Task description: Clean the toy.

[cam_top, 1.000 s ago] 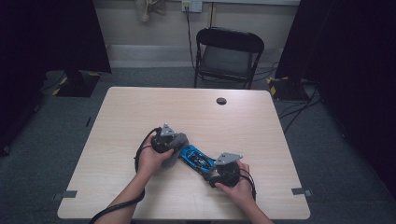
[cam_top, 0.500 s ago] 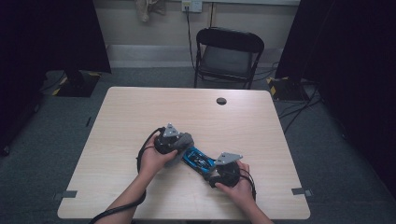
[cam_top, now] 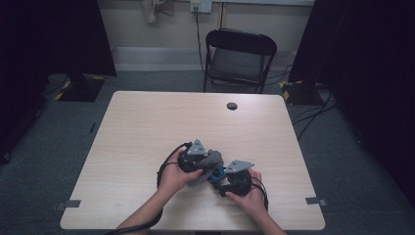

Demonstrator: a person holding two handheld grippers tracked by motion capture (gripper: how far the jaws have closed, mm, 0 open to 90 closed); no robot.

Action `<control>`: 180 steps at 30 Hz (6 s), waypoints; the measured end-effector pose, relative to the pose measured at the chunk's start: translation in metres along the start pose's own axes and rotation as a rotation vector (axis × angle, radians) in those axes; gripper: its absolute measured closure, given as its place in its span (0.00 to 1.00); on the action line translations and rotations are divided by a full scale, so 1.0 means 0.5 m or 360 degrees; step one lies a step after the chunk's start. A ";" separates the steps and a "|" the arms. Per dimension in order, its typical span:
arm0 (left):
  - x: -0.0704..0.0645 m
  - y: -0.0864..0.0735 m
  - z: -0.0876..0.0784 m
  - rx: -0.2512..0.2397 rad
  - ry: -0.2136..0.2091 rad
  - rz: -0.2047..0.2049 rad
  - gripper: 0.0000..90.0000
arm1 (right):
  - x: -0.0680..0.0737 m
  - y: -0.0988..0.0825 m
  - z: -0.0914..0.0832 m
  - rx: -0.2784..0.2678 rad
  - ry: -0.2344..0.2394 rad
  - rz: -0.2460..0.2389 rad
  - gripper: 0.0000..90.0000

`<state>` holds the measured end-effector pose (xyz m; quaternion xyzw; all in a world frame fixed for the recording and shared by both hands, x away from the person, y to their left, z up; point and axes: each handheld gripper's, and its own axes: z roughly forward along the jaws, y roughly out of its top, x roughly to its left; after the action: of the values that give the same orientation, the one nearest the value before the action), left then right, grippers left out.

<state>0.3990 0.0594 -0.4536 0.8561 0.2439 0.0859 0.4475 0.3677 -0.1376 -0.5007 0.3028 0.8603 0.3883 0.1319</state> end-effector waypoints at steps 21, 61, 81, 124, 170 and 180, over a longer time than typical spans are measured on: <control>0.038 -0.014 0.002 0.0040 0.0091 -0.0017 0.75 | 0.000 0.000 0.000 0.0001 0.0001 -0.0002 0.30; 0.151 -0.066 -0.042 0.0135 0.0318 -0.0221 0.75 | 0.000 0.000 0.000 0.0000 0.0000 0.0000 0.30; 0.163 -0.082 -0.056 0.0140 0.0350 -0.0249 0.75 | 0.000 0.000 0.000 0.0000 0.0001 0.0000 0.30; 0.100 -0.037 -0.024 0.0086 0.0193 -0.0089 0.75 | -0.001 0.000 0.000 0.0001 0.0003 -0.0002 0.30; 0.032 -0.065 -0.100 0.0073 0.0105 0.0025 0.74 | -0.011 0.025 -0.021 0.0034 0.0055 -0.0001 0.20; -0.014 -0.080 -0.091 0.0105 -0.0019 0.0068 0.74 | -0.059 0.068 -0.074 -0.0082 0.0063 0.0166 0.23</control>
<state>0.3627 0.1083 -0.4586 0.8759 0.2257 0.0822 0.4185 0.3878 -0.1603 -0.4507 0.3360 0.8355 0.4226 0.1021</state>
